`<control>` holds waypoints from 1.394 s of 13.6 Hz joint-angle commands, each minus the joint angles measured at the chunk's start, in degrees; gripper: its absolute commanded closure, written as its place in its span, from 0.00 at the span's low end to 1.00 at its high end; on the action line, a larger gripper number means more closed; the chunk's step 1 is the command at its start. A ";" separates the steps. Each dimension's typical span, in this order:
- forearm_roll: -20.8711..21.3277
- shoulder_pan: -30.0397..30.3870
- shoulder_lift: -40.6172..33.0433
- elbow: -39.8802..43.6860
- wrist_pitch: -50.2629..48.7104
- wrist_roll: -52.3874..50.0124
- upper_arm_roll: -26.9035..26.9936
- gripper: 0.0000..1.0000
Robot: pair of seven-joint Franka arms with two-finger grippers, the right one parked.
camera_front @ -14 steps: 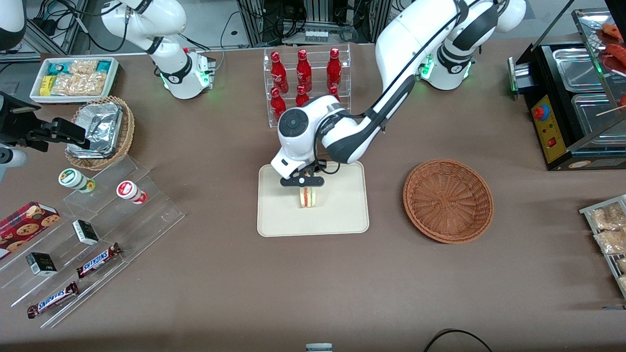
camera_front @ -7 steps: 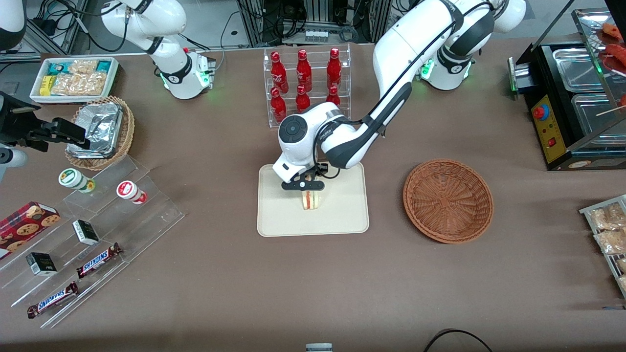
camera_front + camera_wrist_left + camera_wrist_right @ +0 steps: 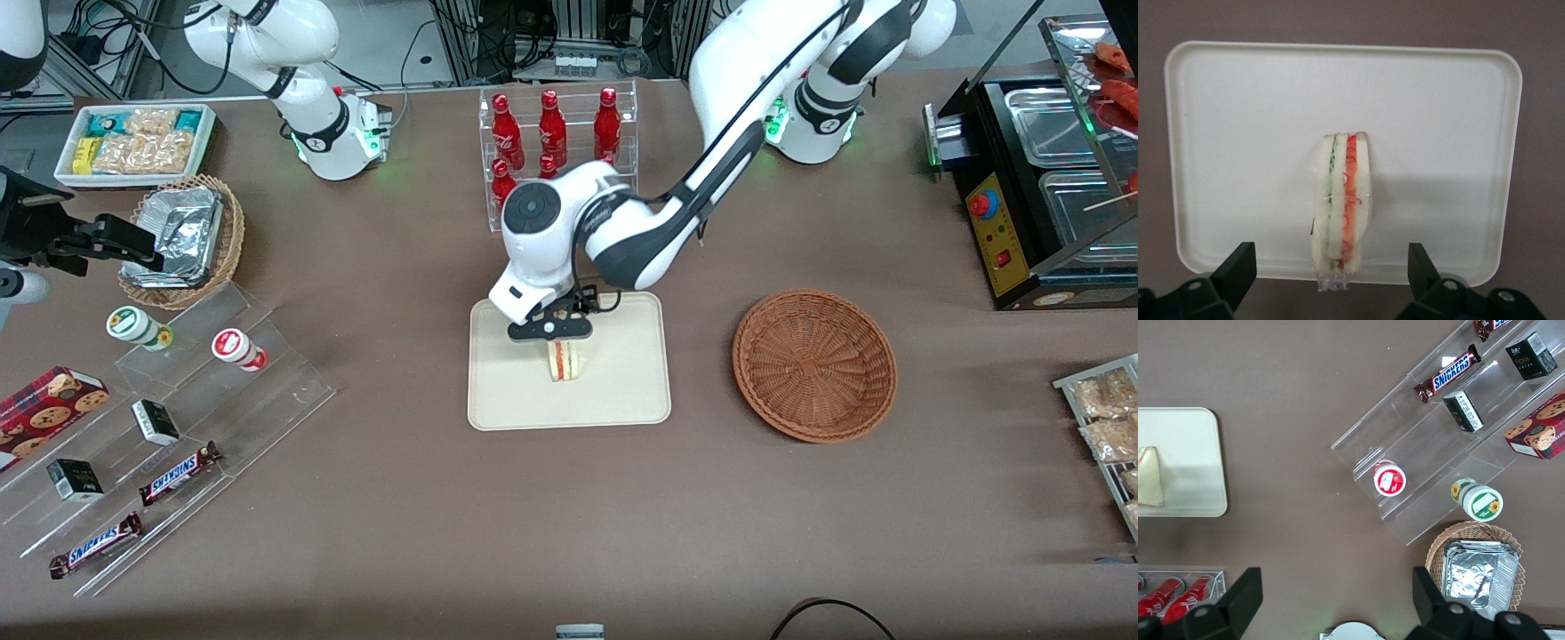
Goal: Place sandwich from basket to tray
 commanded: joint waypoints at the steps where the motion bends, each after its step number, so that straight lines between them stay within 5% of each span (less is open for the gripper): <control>1: 0.44 4.01 -7.06 -1.33 -5.24 -2.64 0.20 0.00; 5: -2.88 12.88 -15.15 -1.41 -12.36 -0.63 0.02 0.00; 14: -12.20 34.06 -36.86 -17.92 -18.53 30.81 0.20 0.00; 19: -14.32 30.05 -41.27 -21.19 -21.51 43.66 12.13 0.00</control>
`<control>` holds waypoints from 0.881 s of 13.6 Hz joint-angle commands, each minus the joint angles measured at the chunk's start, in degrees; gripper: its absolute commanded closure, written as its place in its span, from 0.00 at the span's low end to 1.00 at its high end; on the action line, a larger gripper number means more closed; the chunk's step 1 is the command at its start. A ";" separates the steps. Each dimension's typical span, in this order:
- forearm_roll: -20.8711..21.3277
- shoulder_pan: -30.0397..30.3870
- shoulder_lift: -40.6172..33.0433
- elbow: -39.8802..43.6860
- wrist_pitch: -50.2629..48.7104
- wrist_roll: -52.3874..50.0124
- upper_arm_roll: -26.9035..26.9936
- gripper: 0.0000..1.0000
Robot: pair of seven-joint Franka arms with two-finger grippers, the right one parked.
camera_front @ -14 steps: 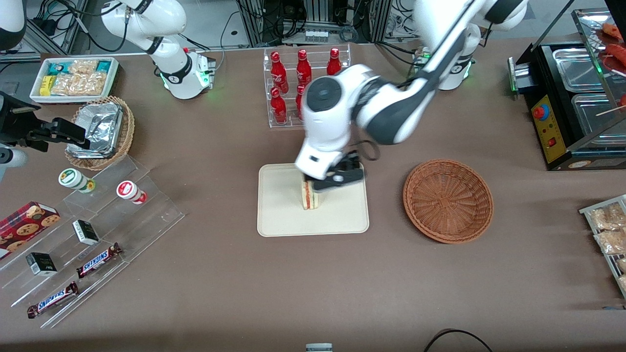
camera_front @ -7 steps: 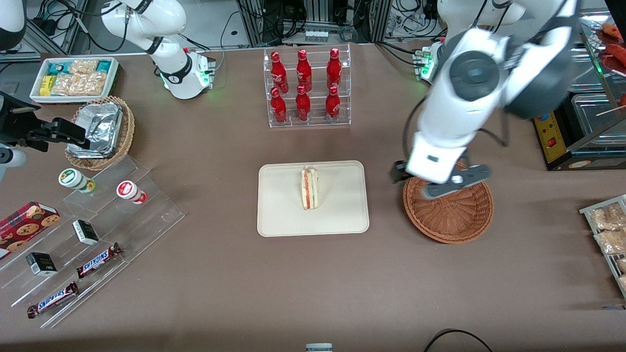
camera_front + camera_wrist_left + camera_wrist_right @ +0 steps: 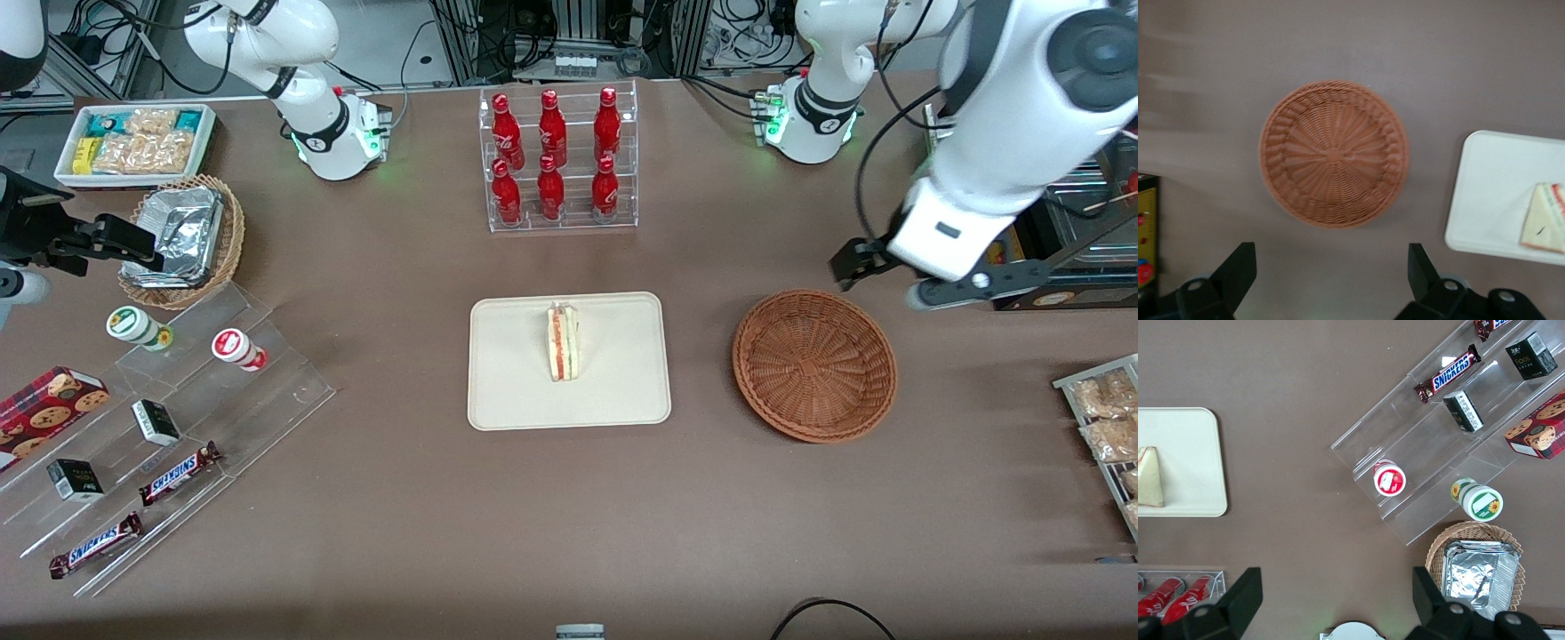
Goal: Place sandwich from basket to tray
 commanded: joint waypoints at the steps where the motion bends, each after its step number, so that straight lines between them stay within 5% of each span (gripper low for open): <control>1: -1.11 -2.64 -3.12 -2.30 -1.65 5.79 5.06 0.00; 7: -1.63 -2.73 -3.66 -0.82 -2.88 11.96 11.82 0.00; 12: -1.29 -2.73 -0.05 3.23 -2.97 12.49 12.27 0.00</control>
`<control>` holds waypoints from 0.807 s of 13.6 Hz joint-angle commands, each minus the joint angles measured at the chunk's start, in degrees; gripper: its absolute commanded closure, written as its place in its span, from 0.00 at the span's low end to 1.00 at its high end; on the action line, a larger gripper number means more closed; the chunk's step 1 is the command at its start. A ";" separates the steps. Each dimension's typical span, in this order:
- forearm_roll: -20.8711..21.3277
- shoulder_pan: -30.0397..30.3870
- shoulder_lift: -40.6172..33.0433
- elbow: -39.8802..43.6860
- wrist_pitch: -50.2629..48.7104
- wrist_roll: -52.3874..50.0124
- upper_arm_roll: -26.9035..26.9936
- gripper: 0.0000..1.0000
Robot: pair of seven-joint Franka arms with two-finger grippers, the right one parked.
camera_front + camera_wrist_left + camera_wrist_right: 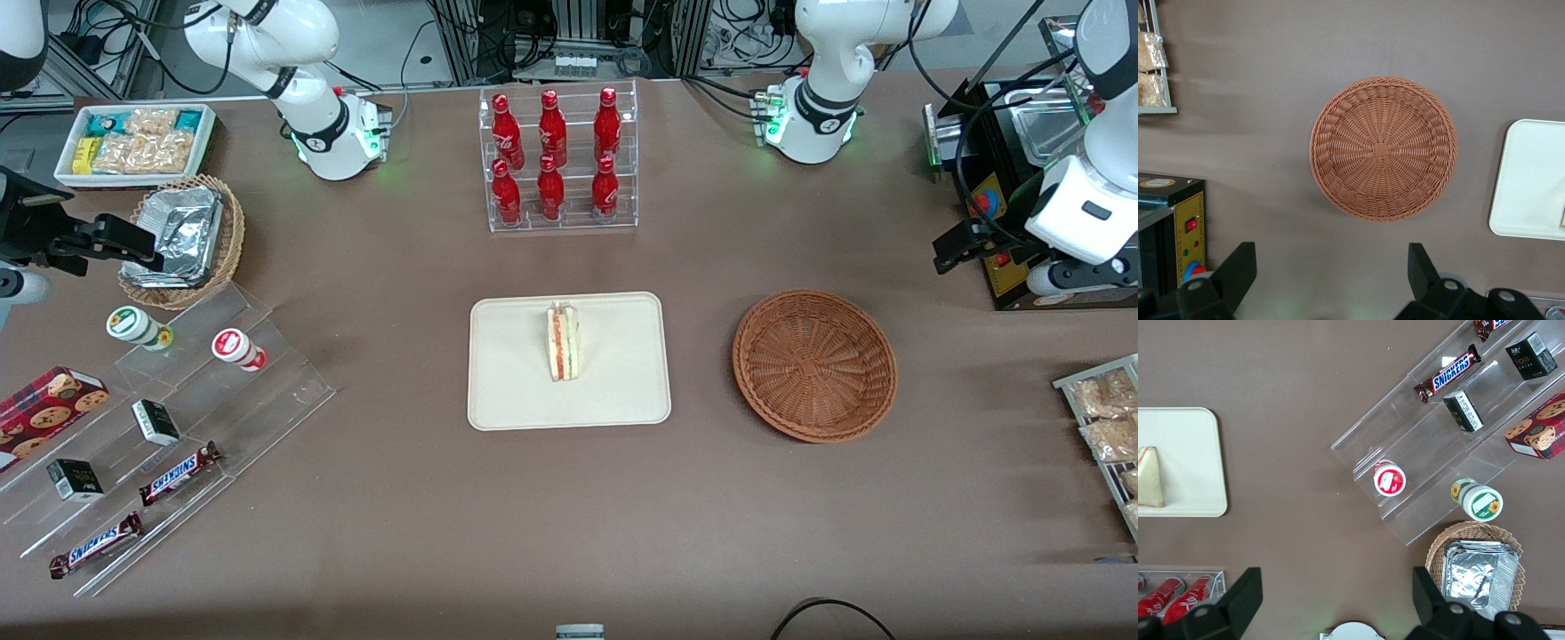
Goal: Place sandwich from basket to tray
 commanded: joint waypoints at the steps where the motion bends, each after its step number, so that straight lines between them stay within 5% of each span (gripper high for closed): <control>1: -0.13 -0.75 1.66 2.94 -0.82 0.71 0.56 0.00; 11: -0.65 -0.22 2.45 4.79 -0.29 0.80 0.56 0.00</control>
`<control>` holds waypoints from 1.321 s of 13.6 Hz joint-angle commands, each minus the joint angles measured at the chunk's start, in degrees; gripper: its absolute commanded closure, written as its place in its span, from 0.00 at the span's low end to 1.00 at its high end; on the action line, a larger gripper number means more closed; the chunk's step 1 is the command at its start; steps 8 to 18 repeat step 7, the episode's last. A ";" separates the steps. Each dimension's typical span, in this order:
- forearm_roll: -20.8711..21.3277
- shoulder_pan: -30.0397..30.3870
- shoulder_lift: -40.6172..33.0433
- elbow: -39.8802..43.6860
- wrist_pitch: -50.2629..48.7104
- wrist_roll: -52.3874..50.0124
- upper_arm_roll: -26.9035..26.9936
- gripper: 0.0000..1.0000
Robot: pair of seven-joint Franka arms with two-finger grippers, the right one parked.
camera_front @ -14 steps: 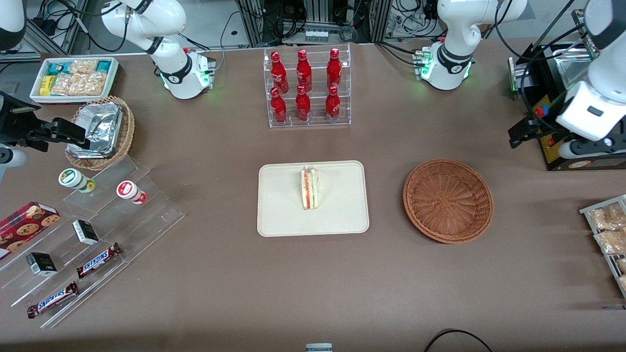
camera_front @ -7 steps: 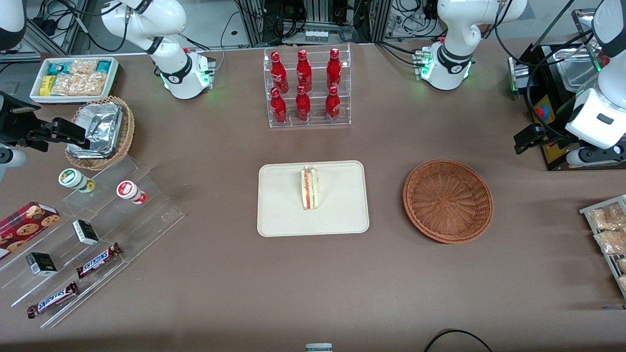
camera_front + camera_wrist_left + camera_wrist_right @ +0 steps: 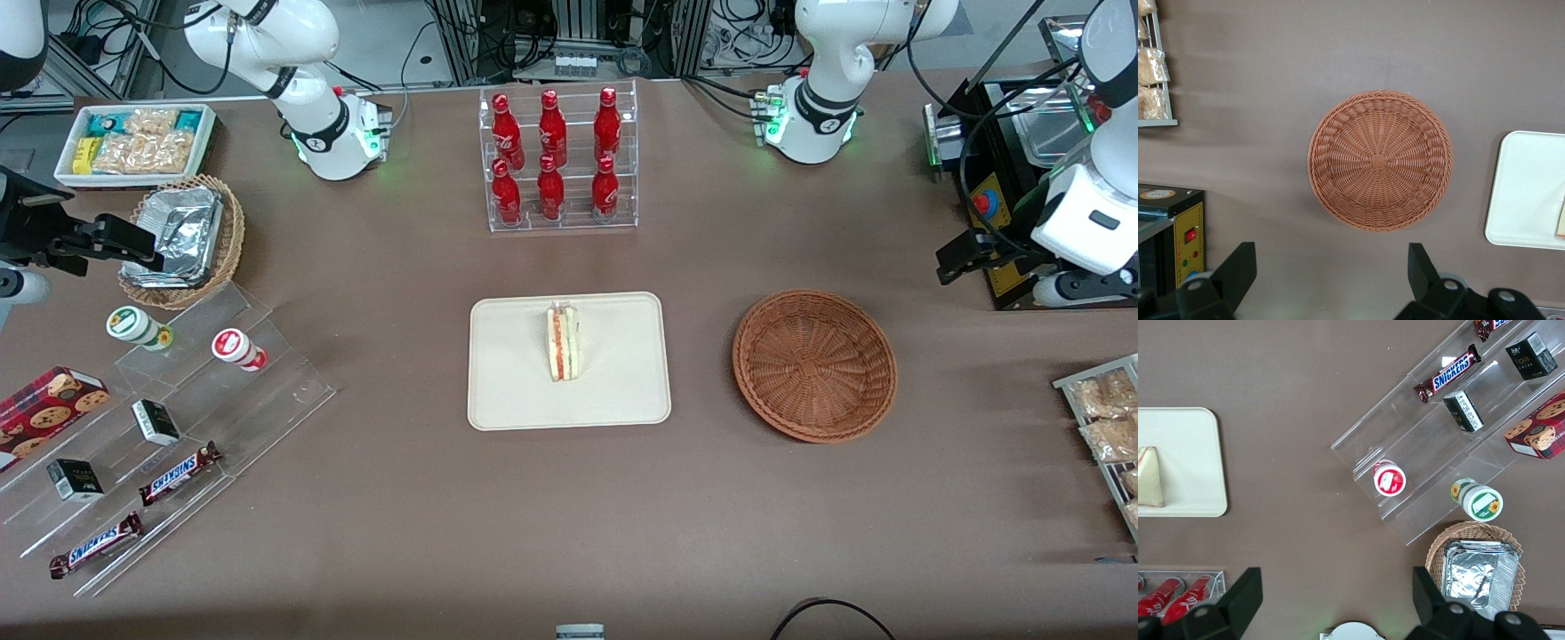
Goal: Place sandwich from basket to tray
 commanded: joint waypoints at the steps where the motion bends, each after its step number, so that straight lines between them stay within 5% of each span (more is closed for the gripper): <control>1: -0.91 -0.05 0.61 1.97 -0.81 2.19 0.47 0.00; 18: -0.74 -0.05 -0.10 2.32 -1.94 4.93 0.65 0.00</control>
